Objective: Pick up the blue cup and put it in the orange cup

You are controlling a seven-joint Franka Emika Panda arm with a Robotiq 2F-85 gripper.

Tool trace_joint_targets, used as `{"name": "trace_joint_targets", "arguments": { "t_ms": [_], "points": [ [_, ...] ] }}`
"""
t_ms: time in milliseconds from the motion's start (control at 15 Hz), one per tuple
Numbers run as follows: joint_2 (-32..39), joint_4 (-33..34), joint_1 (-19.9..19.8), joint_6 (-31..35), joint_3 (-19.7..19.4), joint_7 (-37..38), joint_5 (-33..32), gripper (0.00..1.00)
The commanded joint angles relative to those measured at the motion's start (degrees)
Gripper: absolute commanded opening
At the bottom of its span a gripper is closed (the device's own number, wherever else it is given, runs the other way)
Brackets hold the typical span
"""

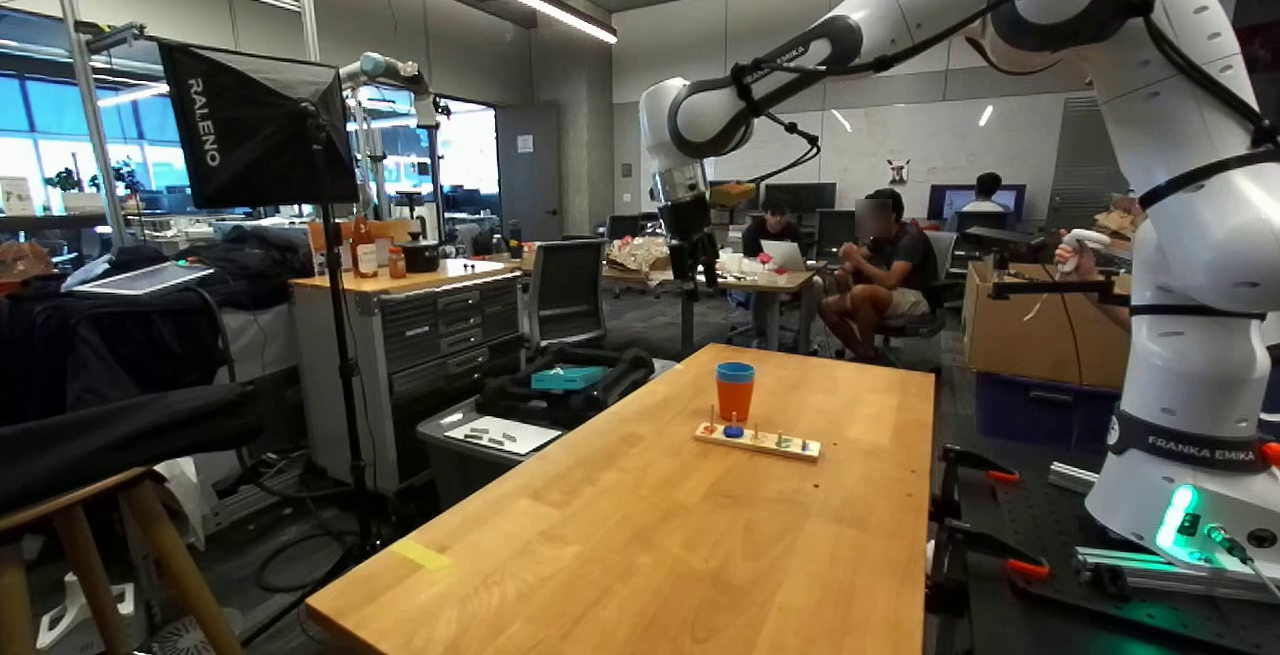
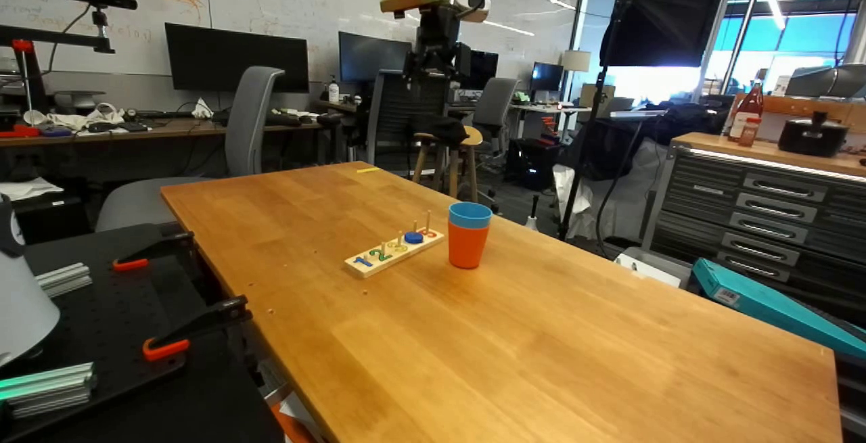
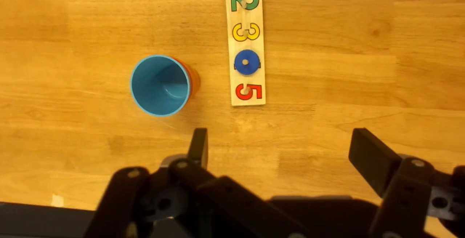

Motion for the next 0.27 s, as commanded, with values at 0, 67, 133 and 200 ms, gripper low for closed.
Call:
{"name": "trace_joint_targets", "arguments": {
  "t_ms": [0, 67, 133, 200],
  "points": [
    [-0.5, 0.1, 0.1, -0.5, 0.2, -0.4, 0.1, 1.00],
    [-0.9, 0.1, 0.2, -0.7, 0.3, -0.7, 0.1, 1.00],
    [-1.1, 0.0, 0.2, -0.8, 0.4, -0.9, 0.1, 1.00],
    [-1.2, 0.0, 0.2, -0.8, 0.4, -1.0, 0.1, 1.00]
  ]
}}
